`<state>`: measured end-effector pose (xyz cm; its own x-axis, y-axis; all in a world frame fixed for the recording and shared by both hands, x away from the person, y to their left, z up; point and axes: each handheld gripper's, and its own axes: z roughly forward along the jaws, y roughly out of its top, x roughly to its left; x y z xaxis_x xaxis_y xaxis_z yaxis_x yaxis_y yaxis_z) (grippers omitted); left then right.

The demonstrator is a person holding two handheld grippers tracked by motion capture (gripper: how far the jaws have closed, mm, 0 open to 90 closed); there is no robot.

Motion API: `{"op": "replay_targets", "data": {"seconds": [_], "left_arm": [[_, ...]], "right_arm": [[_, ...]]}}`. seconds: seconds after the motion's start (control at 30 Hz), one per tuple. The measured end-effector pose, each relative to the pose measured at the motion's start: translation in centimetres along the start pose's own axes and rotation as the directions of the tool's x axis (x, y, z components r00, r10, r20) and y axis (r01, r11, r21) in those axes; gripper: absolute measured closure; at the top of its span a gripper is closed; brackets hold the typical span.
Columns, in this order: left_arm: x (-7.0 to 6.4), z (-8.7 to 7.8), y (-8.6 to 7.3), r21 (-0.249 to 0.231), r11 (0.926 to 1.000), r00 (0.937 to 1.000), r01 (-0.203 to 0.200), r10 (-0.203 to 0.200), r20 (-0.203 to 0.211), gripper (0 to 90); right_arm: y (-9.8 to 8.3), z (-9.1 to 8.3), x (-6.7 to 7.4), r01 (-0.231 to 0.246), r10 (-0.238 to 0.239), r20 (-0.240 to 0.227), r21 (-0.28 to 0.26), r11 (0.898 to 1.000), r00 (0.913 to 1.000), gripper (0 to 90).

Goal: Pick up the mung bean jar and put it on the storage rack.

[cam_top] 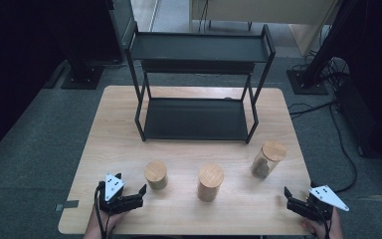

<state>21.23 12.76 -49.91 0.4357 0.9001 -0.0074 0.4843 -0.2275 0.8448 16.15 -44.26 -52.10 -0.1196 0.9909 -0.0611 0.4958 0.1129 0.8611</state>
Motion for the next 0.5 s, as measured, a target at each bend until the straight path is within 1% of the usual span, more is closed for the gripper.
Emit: {"op": "replay_targets", "data": {"seconds": [0.07, 0.17, 0.2, 0.27, 0.3, 0.37, 0.43, 0.47, 0.5], "left_arm": [[-0.2, 0.2, 0.1, 0.003, 1.0000, 1.0000, 0.002, -0.002, -0.001, 3.9], [-0.5, 0.4, 0.3, 0.005, 0.9999, 0.9999, 0.012, -0.012, 0.010, 3.9], [-0.6, 0.4, 0.4, 0.003, 1.0000, 0.9999, 0.008, -0.009, 0.007, 3.8], [-1.0, 0.5, 0.6, 0.005, 0.9998, 0.9997, -0.018, 0.018, -0.014, 3.7], [-1.0, 0.5, 0.6, 0.005, 0.9998, 0.9997, -0.018, 0.018, -0.014, 3.7], [-1.5, 0.7, 0.8, 0.004, 0.9996, 0.9996, -0.028, 0.028, 0.002, 3.7], [-1.8, 0.9, 0.8, 0.004, 0.9997, 0.9996, -0.024, 0.024, 0.016, 3.7], [-1.8, 0.9, 0.8, 0.004, 0.9997, 0.9996, -0.024, 0.024, 0.016, 3.7], [-2.0, 1.1, 0.9, 0.003, 0.9998, 0.9994, -0.017, 0.017, 0.029, 3.7]], "right_arm": [[0.0, 0.0, 0.0, 0.000, 0.000, 0.000, -0.002, 1.000, 1.0000, 5.1], [0.0, 0.0, -0.1, -0.005, 0.005, -0.003, -0.003, 1.000, 1.0000, 5.1], [0.0, 0.0, -0.1, -0.006, 0.006, -0.006, -0.003, 1.000, 1.0000, 5.1], [0.0, -0.1, -0.1, -0.005, 0.005, -0.007, -0.003, 1.000, 1.0000, 5.1], [0.0, -0.1, -0.1, -0.005, 0.005, -0.008, -0.003, 1.000, 1.0000, 5.1], [0.0, -0.1, -0.1, -0.007, 0.007, -0.011, -0.002, 1.000, 0.9999, 5.1], [0.0, -0.1, -0.1, -0.008, 0.008, -0.012, -0.002, 1.000, 0.9999, 5.1], [0.0, -0.1, -0.1, -0.008, 0.008, -0.012, -0.002, 1.000, 0.9999, 5.1], [0.0, -0.1, -0.1, -0.009, 0.009, -0.012, -0.003, 1.000, 0.9999, 5.1]]}}
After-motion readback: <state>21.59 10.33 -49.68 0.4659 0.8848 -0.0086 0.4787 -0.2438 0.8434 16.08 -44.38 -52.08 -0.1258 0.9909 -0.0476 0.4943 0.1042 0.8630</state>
